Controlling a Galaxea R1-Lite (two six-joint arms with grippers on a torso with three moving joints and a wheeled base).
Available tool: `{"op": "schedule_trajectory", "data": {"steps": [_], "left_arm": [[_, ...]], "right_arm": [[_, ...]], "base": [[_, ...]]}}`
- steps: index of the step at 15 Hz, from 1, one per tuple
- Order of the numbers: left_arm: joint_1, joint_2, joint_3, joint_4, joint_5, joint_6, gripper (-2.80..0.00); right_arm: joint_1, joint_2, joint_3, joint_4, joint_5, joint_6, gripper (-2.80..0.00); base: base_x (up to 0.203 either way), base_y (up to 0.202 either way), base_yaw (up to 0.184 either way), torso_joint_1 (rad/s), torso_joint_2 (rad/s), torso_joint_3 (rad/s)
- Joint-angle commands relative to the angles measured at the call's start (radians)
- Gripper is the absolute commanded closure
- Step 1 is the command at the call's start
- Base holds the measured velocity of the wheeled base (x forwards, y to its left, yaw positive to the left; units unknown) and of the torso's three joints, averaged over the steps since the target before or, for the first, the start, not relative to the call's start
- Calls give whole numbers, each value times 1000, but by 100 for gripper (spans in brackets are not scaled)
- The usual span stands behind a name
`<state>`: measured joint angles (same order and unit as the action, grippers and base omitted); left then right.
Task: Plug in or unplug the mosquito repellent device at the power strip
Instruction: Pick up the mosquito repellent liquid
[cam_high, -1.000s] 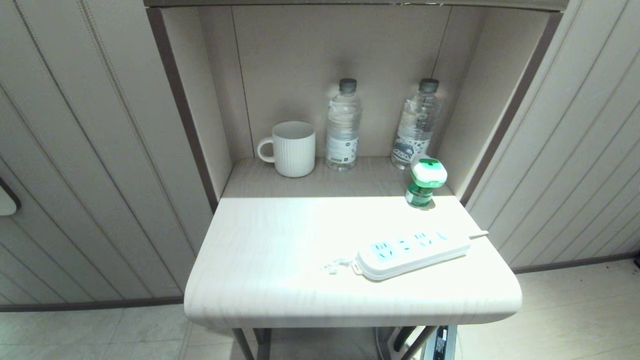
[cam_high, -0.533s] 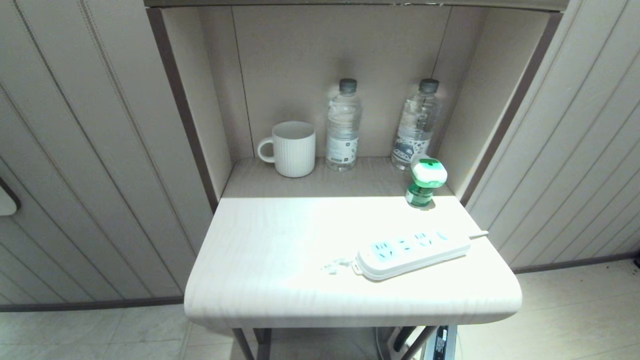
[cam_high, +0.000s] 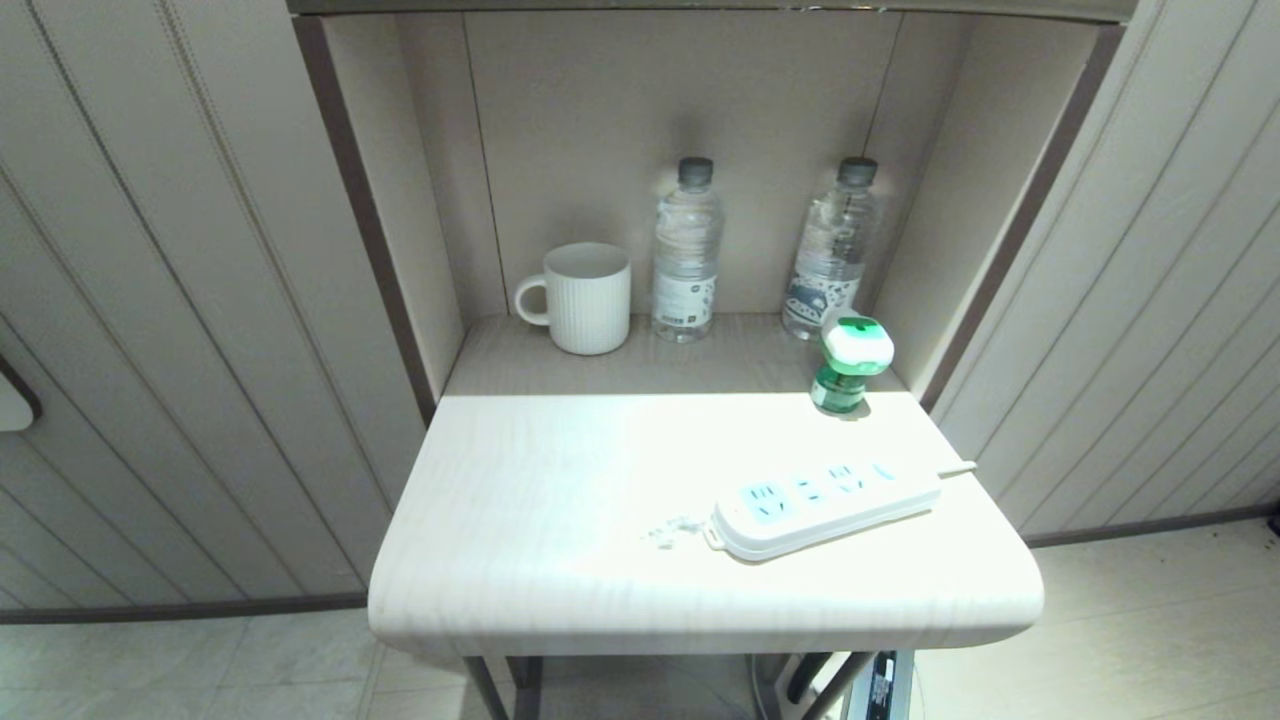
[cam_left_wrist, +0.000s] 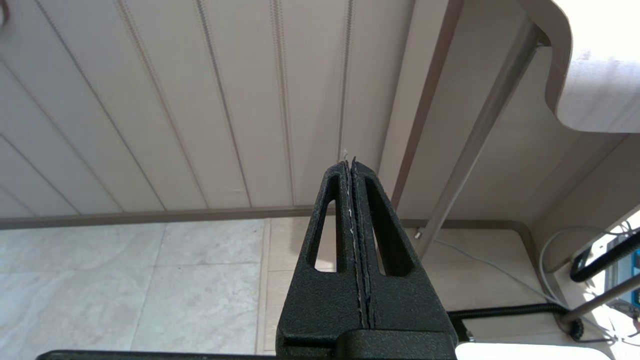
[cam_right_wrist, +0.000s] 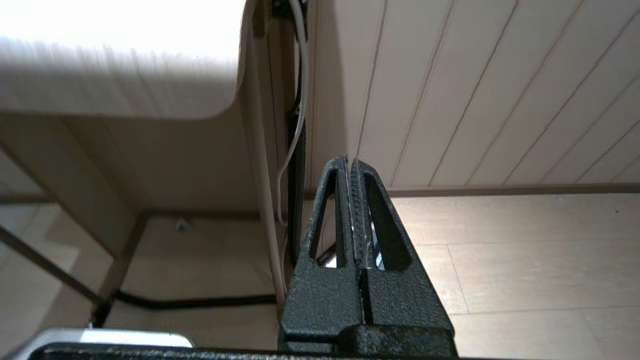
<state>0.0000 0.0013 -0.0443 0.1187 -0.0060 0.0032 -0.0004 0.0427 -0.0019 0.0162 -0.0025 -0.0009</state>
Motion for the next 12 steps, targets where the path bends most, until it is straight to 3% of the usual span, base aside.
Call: {"op": "schedule_trajectory", "data": {"steps": [1, 12], "left_arm": [[2, 0, 0, 1, 0, 0, 0], [0, 0, 0, 1, 0, 0, 0]], "right_arm": [[0, -37, 2, 5, -13, 31, 0], [2, -38, 0, 4, -11, 24, 0]], "base": [[0, 0, 0, 0, 0, 0], [0, 0, 0, 0, 0, 0]]}}
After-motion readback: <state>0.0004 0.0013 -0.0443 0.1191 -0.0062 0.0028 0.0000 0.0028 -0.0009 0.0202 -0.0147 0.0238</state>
